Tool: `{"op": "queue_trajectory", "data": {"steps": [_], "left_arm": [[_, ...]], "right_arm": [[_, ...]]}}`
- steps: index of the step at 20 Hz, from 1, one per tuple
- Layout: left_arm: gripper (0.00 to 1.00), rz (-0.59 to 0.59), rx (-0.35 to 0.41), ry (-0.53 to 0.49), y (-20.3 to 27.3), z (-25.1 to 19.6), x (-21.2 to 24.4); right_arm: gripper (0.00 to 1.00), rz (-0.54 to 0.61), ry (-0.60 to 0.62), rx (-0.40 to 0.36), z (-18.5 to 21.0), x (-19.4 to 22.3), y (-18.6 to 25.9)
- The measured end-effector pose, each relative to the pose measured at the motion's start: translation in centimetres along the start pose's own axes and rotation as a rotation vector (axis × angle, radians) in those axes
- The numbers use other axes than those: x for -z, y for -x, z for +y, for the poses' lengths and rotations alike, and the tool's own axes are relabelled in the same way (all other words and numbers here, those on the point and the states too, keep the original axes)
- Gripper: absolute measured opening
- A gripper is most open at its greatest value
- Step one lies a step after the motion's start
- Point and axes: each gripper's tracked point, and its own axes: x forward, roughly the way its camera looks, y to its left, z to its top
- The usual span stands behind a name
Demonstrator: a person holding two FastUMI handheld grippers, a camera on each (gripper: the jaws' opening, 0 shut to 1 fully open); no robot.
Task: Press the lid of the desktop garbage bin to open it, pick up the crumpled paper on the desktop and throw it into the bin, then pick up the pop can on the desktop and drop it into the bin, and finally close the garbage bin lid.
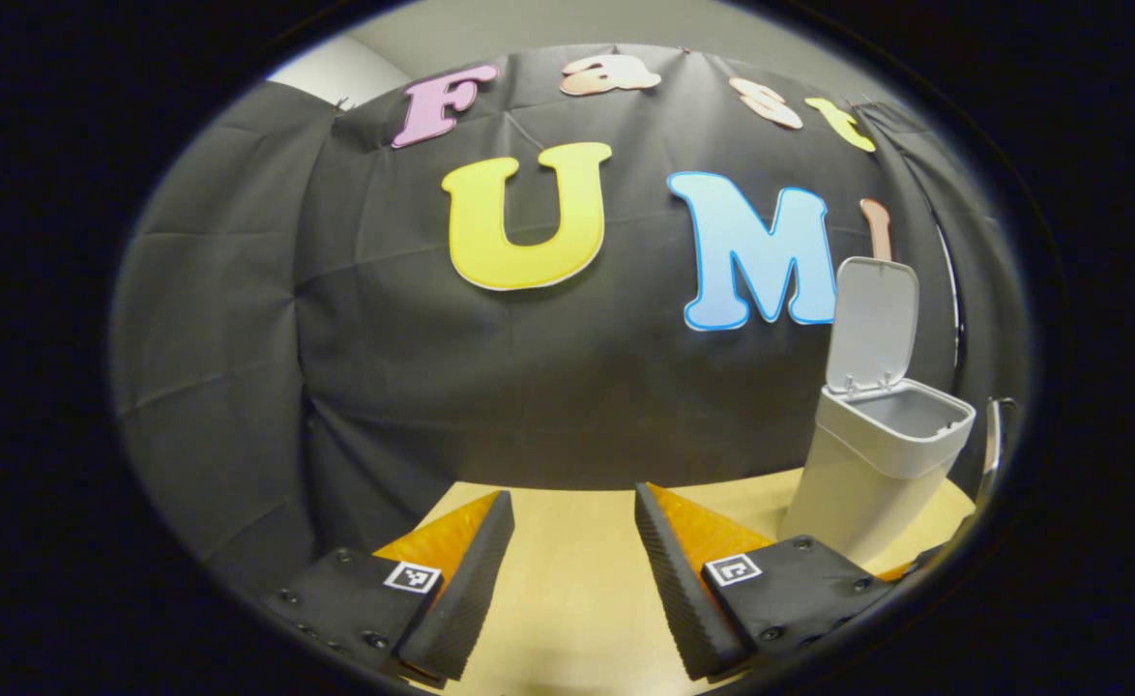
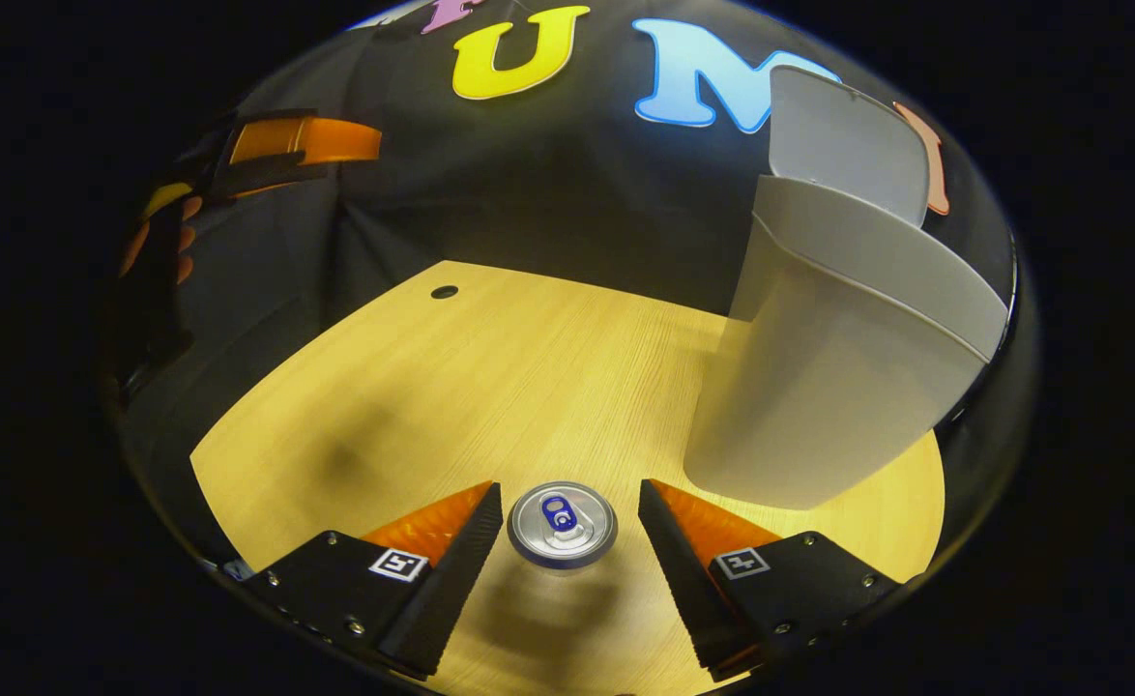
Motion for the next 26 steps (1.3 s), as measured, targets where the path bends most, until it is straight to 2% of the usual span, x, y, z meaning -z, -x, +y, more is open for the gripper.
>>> {"op": "queue_trajectory", "data": {"steps": [5, 6, 7, 9, 11, 12, 13, 14, 17, 19, 20, 26], "left_arm": [[0.88, 0.009, -0.007, 0.006, 0.0, 0.3, 0.4], [0.84, 0.010, -0.009, 0.006, 0.0, 0.4, 0.4], [0.88, 0.011, -0.010, 0.006, 0.0, 0.4, 0.4], [0.88, 0.013, -0.013, 0.006, 0.0, 0.5, 0.5], [0.80, 0.016, -0.014, 0.008, 0.0, 0.5, 0.6], [0.84, 0.018, -0.015, 0.010, 0.0, 0.5, 0.7], [0.84, 0.020, -0.015, 0.012, -0.1, 0.4, 0.7], [0.80, 0.021, -0.014, 0.014, -0.1, 0.4, 0.8], [0.84, 0.025, -0.014, 0.017, -0.2, 0.3, 1.0], [0.80, 0.025, -0.012, 0.016, -0.2, 0.1, 0.9], [0.88, 0.024, -0.011, 0.015, -0.3, 0.0, 0.9], [0.88, 0.023, 0.008, 0.018, -0.7, -1.2, 0.7]], "right_arm": [[0.92, 0.037, -0.015, -0.008, 0.1, 1.2, -1.0], [0.93, 0.043, -0.016, -0.009, 0.1, 1.3, -1.1], [0.92, 0.049, -0.016, -0.011, 0.2, 1.6, -1.3], [0.92, 0.059, -0.013, -0.014, 0.2, 1.9, -1.5], [0.92, 0.064, -0.010, -0.015, 0.2, 2.0, -1.7], [0.92, 0.064, -0.010, -0.017, 0.2, 2.0, -1.5], [0.91, 0.061, -0.010, -0.014, 0.1, 2.0, -1.7], [0.85, 0.060, -0.011, -0.015, 0.0, 1.9, -1.8], [0.85, 0.050, -0.021, -0.013, -0.1, 1.6, -1.4], [0.85, 0.038, -0.031, -0.016, -0.2, 1.1, -1.0], [0.85, 0.025, -0.033, -0.016, -0.3, 0.5, -0.7], [0.85, -0.094, -0.020, -0.013, -0.7, -4.5, 1.6]]}}
